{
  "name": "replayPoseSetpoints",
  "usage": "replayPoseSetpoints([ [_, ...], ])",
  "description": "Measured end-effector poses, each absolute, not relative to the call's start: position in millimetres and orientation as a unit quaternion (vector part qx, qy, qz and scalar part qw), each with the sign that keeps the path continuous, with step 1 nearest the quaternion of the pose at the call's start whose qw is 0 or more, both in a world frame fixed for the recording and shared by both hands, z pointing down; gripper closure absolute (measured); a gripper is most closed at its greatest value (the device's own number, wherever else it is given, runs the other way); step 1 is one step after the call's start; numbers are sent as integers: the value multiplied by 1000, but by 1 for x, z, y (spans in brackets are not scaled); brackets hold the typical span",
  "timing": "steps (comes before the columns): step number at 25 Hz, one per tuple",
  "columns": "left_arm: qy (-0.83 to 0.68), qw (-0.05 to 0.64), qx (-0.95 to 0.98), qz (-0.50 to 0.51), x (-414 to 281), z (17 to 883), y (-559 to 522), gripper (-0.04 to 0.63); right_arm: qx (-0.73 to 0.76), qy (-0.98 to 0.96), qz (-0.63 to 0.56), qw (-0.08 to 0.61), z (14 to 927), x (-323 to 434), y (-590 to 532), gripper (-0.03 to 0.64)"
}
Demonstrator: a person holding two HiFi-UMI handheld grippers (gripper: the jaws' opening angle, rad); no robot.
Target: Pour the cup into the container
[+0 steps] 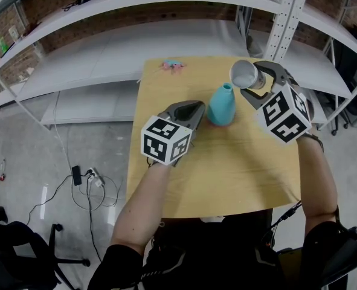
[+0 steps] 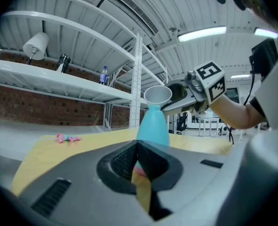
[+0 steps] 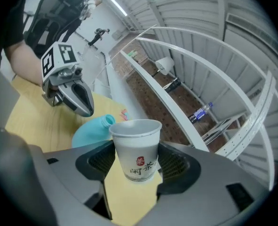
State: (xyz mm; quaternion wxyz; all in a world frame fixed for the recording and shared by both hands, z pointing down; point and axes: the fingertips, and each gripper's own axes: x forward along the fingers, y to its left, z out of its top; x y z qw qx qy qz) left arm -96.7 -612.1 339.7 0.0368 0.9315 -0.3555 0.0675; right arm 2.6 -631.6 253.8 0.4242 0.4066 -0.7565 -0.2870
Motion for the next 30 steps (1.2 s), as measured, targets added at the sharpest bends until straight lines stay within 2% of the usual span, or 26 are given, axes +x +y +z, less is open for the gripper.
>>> replayPoseSetpoints([
  [10, -357, 37, 931, 68, -97, 340, -613, 594, 435, -859, -90, 256, 257, 34, -636, 328],
  [17, -364, 37, 928, 67, -99, 339, -615, 594, 455, -872, -19, 182, 261, 60, -638, 327],
  [21, -364, 39, 928, 66, -99, 339, -614, 594, 466, -869, 14, 164, 272, 77, -639, 327],
  [30, -367, 39, 927, 68, -99, 339, -615, 594, 501, -846, 48, 174, 315, 109, -647, 327],
])
